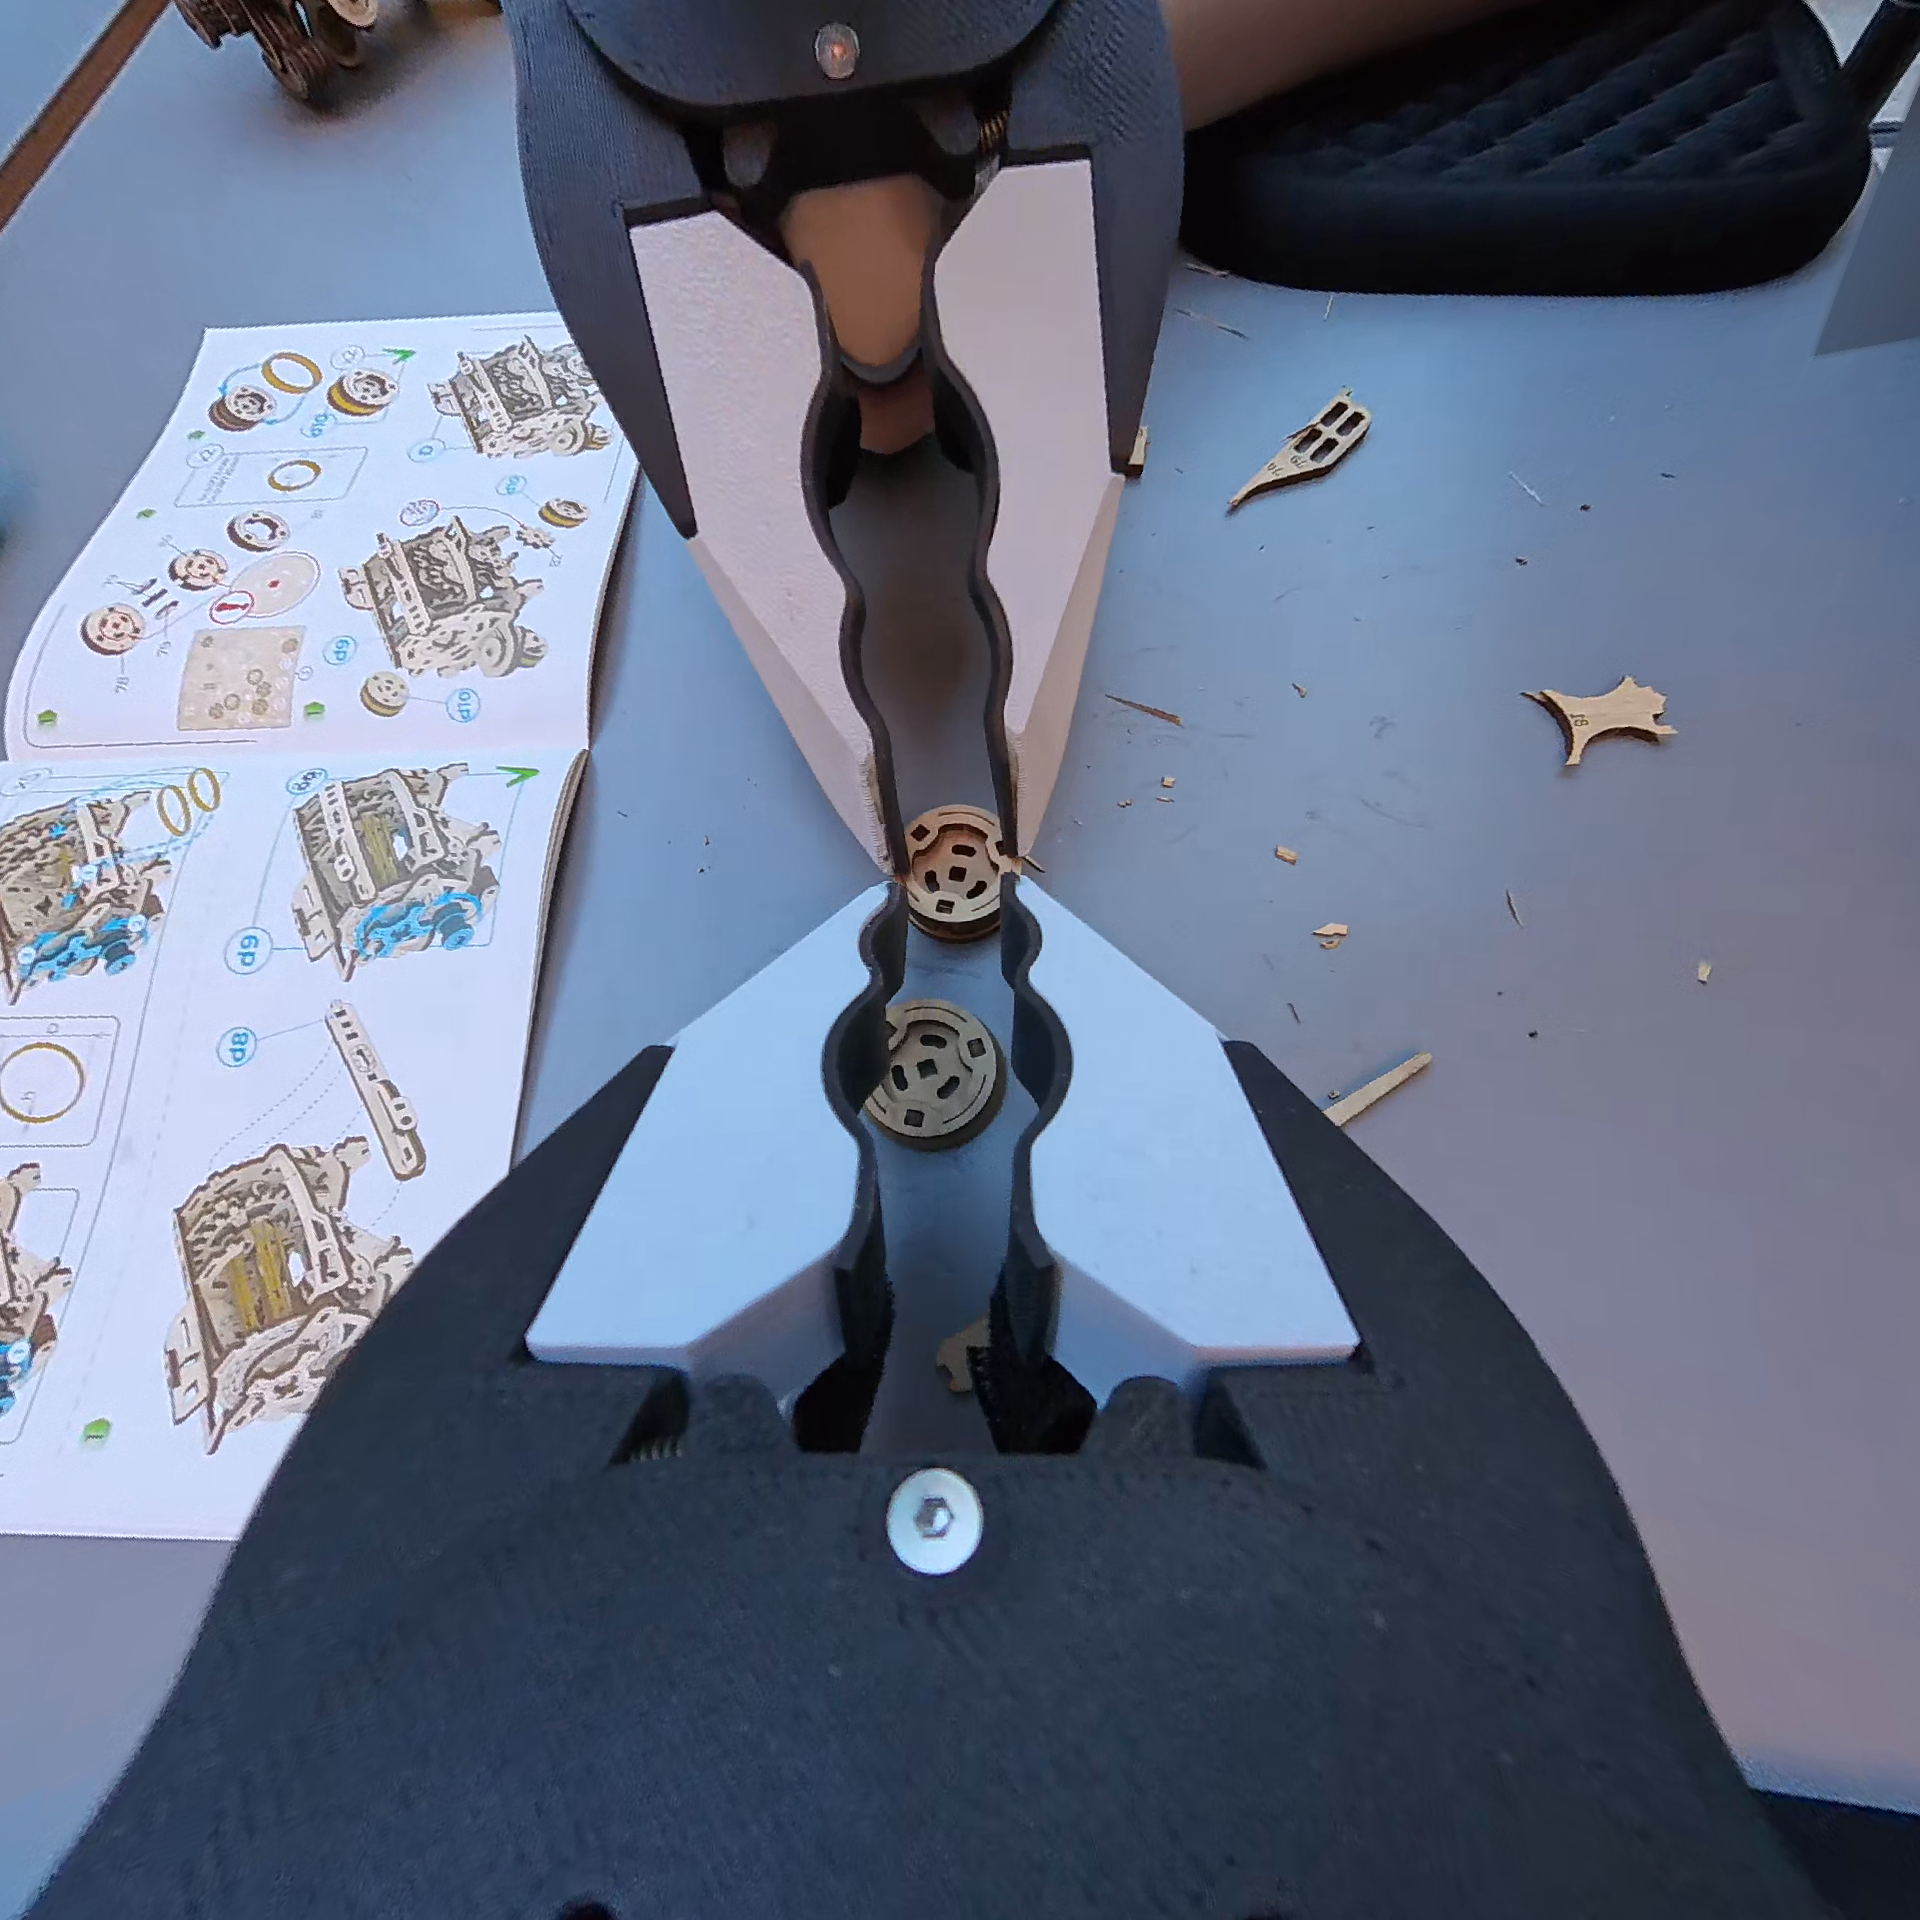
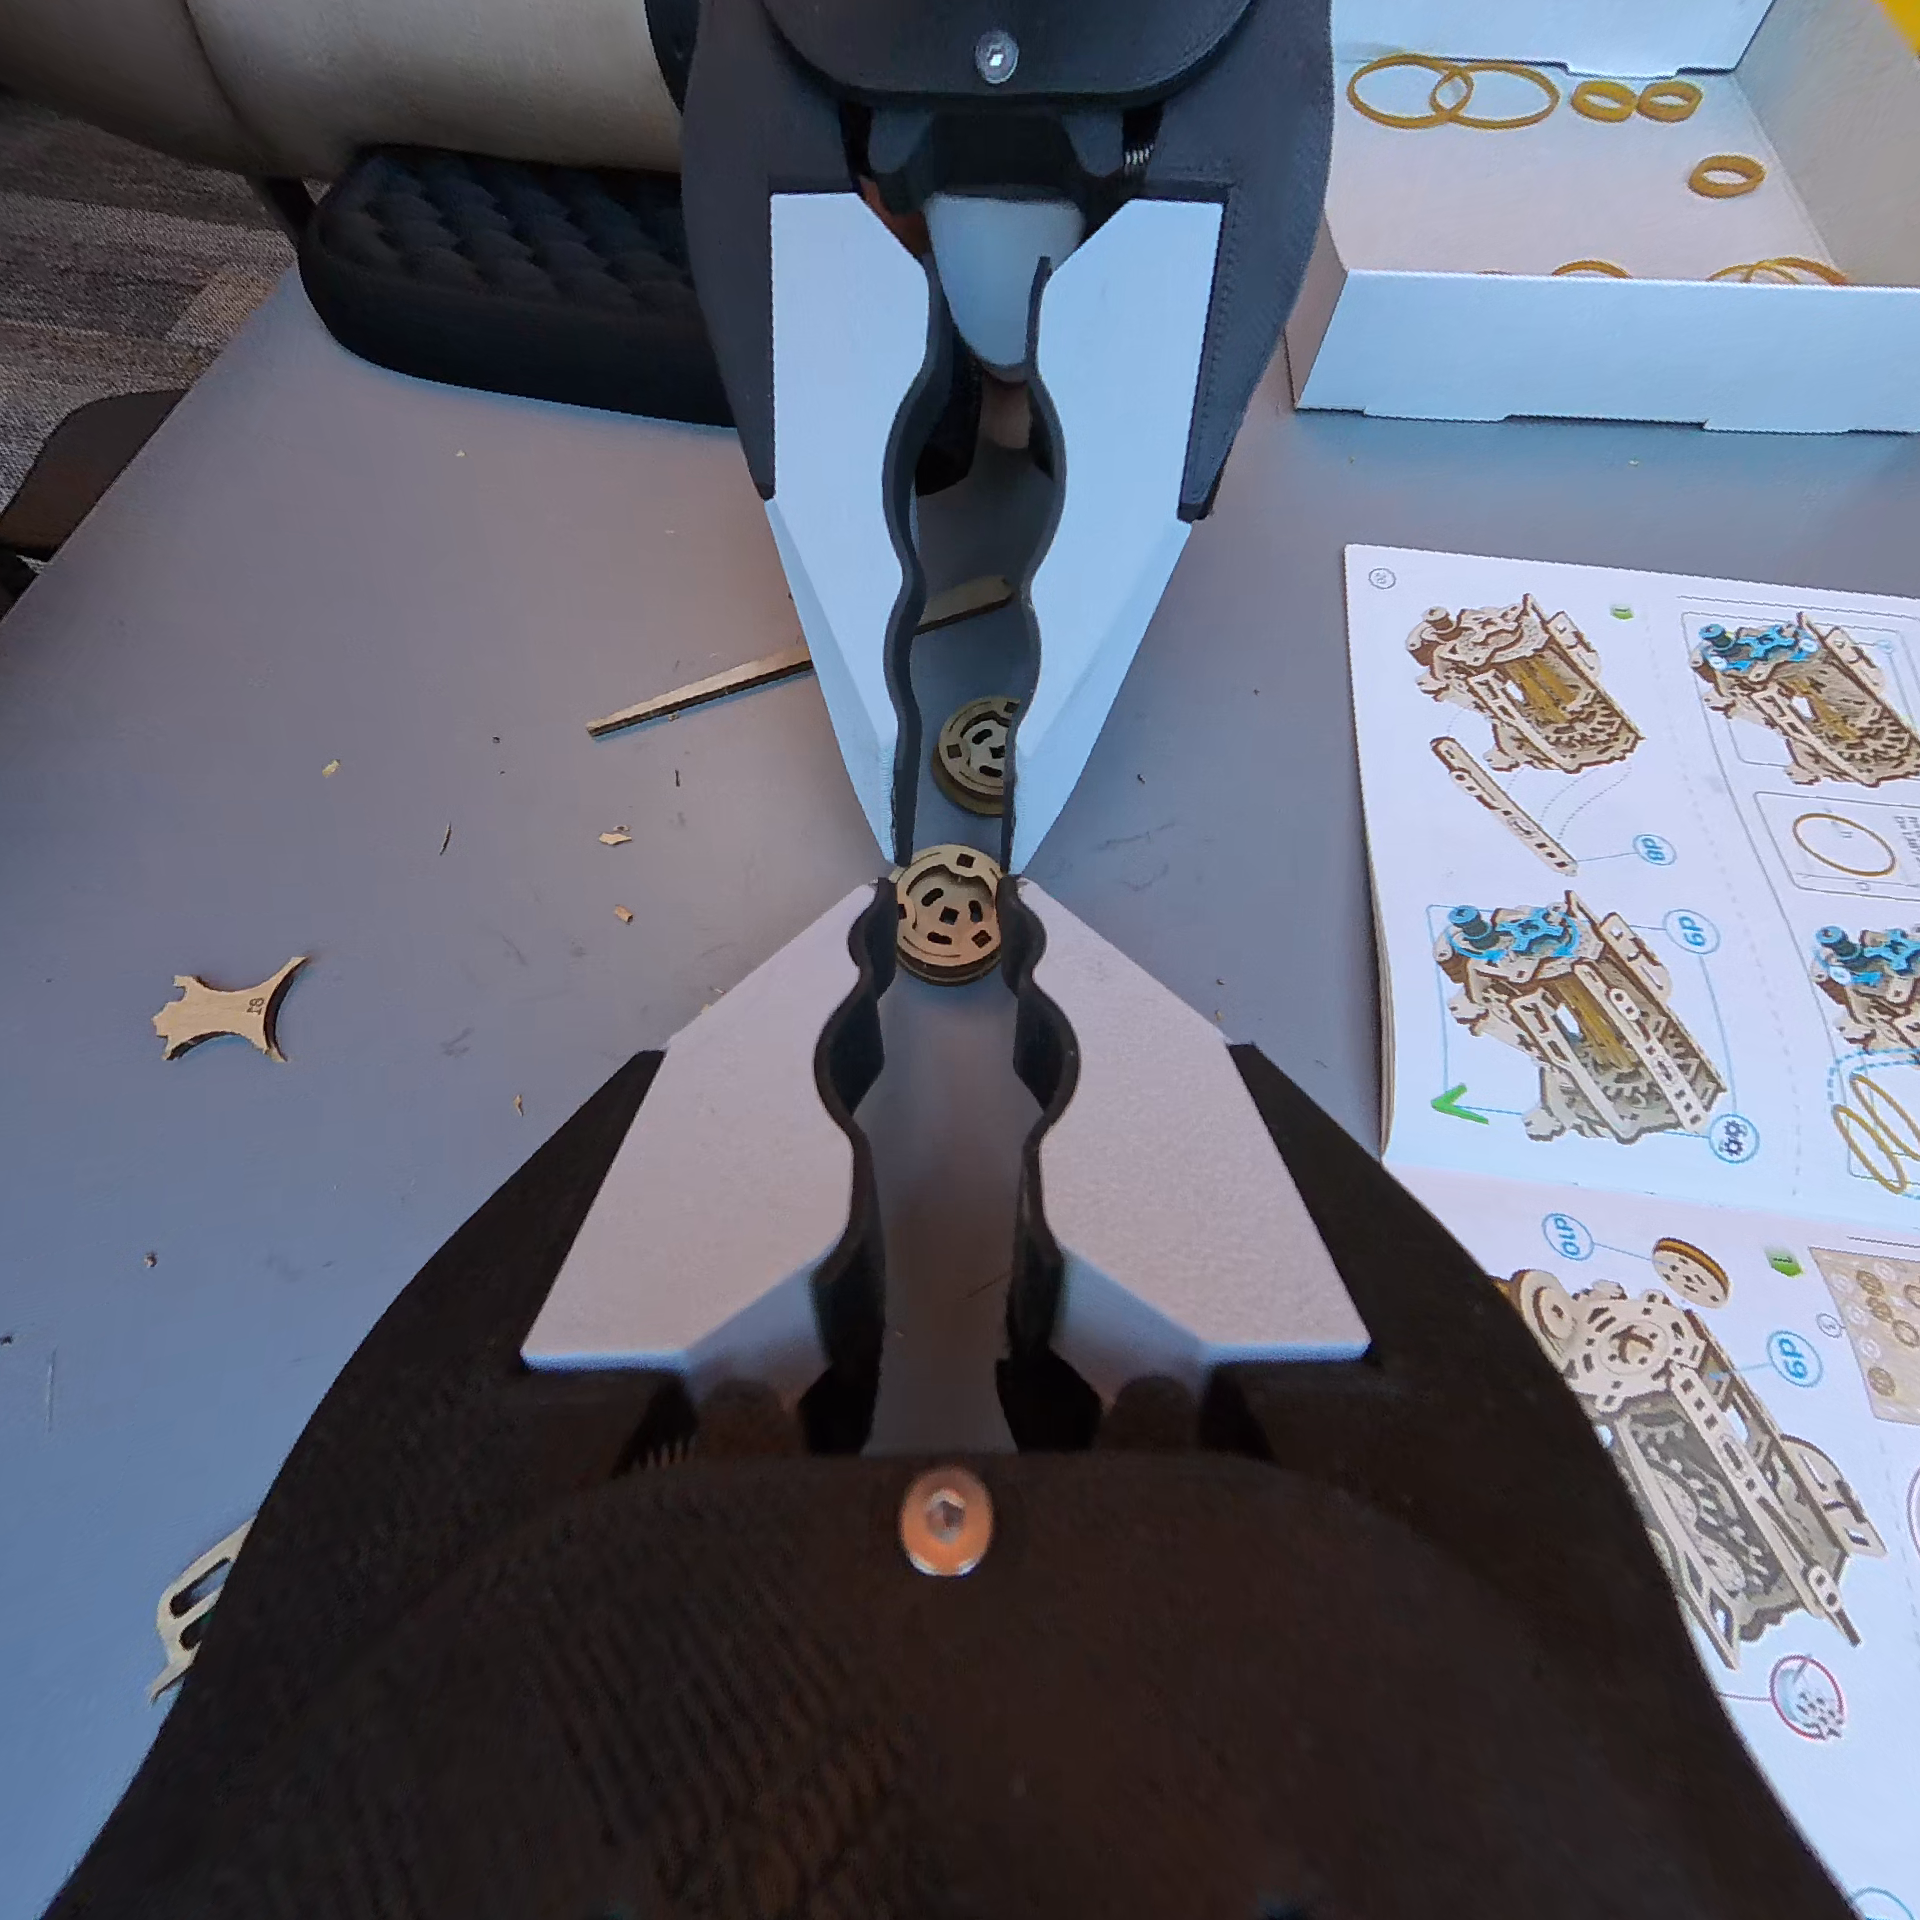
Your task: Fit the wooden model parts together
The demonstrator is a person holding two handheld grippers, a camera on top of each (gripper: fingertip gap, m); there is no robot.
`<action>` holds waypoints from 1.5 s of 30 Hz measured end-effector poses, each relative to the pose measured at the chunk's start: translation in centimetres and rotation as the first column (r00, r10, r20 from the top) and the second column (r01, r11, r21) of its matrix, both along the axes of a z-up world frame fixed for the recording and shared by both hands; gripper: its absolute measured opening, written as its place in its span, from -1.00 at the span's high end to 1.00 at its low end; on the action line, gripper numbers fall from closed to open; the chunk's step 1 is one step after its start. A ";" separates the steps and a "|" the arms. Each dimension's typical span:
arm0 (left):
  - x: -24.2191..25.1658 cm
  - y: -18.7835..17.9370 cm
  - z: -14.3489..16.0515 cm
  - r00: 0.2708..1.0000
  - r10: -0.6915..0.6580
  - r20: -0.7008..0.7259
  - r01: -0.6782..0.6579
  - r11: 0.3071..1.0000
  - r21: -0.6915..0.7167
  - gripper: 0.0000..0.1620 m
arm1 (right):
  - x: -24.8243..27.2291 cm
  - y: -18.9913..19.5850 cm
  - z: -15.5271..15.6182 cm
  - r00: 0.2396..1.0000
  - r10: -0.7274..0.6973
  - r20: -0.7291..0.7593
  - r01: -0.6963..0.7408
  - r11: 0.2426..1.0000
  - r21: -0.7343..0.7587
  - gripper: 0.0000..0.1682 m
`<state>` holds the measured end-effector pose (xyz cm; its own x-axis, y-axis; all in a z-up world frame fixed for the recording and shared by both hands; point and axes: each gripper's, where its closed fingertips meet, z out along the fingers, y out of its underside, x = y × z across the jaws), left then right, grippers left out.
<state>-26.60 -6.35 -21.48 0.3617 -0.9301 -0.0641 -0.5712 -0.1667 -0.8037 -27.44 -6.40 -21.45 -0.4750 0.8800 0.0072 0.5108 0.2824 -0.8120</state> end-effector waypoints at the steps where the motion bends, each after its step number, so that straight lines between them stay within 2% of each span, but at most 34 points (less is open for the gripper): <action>1: 0.0 0.0 0.0 1.000 -0.001 0.000 0.001 1.000 0.002 0.81 | 0.0 0.0 0.0 1.000 0.000 0.000 0.000 1.000 0.001 0.78; 6: 0.0 0.0 0.0 1.000 -0.002 -0.002 0.002 1.000 0.005 0.81 | 0.0 0.0 0.0 1.000 0.002 0.002 -0.002 1.000 -0.001 0.79; 9: 0.0 0.0 -0.1 1.000 -0.003 -0.011 0.003 1.000 0.020 0.81 | 0.3 -0.5 -0.2 0.999 0.035 0.014 -0.035 0.999 -0.007 0.93; 13: 0.0 0.0 -0.1 1.000 -0.005 -0.024 0.006 0.999 0.052 0.81 | 0.2 -0.3 0.0 0.999 0.030 -0.018 -0.029 0.999 0.044 0.86; 17: 0.0 0.0 0.0 1.000 -0.004 -0.013 0.004 0.999 0.035 0.81 | 0.2 -0.3 0.5 0.999 0.025 -0.033 -0.024 1.000 0.012 0.79; 36: 0.0 0.0 -0.1 1.000 -0.004 -0.020 0.004 0.999 0.042 0.81 | 0.4 0.1 -0.1 1.000 0.010 -0.015 -0.009 0.999 0.047 0.77; 45: 0.1 0.0 -0.1 1.000 0.006 0.011 -0.005 1.000 -0.027 0.81 | 0.5 0.1 -0.2 1.000 -0.007 -0.007 0.007 0.999 0.038 0.76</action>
